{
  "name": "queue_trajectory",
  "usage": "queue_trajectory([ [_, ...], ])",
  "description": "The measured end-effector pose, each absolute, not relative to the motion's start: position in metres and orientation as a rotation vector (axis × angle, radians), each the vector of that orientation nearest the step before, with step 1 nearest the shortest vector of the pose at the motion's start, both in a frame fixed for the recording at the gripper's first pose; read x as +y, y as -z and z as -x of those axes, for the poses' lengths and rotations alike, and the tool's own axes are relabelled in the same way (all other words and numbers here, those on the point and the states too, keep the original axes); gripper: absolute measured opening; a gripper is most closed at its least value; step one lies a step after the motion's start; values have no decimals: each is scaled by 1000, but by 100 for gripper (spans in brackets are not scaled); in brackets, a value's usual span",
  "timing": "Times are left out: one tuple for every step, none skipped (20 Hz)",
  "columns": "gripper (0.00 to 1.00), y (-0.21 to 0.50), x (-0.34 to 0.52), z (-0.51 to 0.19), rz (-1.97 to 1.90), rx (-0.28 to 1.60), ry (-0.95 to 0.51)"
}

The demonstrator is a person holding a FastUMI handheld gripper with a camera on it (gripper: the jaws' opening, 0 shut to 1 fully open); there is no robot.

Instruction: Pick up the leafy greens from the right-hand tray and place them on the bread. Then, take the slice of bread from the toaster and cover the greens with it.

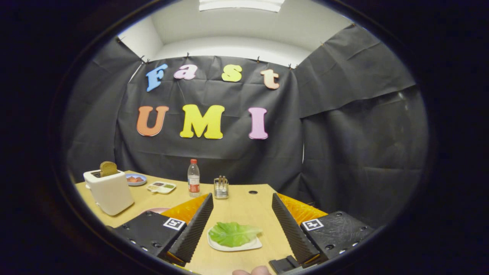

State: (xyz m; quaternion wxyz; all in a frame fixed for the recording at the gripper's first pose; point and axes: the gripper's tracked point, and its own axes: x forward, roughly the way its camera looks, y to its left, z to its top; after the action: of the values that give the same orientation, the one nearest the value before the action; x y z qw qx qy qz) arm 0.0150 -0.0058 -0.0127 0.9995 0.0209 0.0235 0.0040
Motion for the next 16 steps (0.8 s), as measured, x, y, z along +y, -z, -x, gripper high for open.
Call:
queue_trajectory([
  [95, 17, -7, -20, -50, 61, -9],
  [95, 23, -6, -26, -55, 81, -18],
  [95, 30, -5, -30, -74, 103, -31],
  [95, 36, -5, -36, -103, 133, -48],
  [95, 47, -7, -40, -136, 169, -63],
  [95, 56, -8, -47, -174, 207, -71],
  [95, 67, -9, -54, -221, 251, -78],
  [95, 77, -10, -61, -265, 292, -81],
  [95, 89, -10, -67, -314, 334, -90],
  [95, 99, -11, -73, -367, 374, -96],
  [95, 111, -14, -78, -415, 416, -92],
  [95, 122, -17, -85, -454, 452, -89],
  [95, 134, -21, -89, -485, 484, -80],
  [96, 144, -24, -94, -517, 515, -69],
  [96, 151, -25, -99, -536, 536, -61],
  [95, 158, -29, -104, -552, 556, -50],
])
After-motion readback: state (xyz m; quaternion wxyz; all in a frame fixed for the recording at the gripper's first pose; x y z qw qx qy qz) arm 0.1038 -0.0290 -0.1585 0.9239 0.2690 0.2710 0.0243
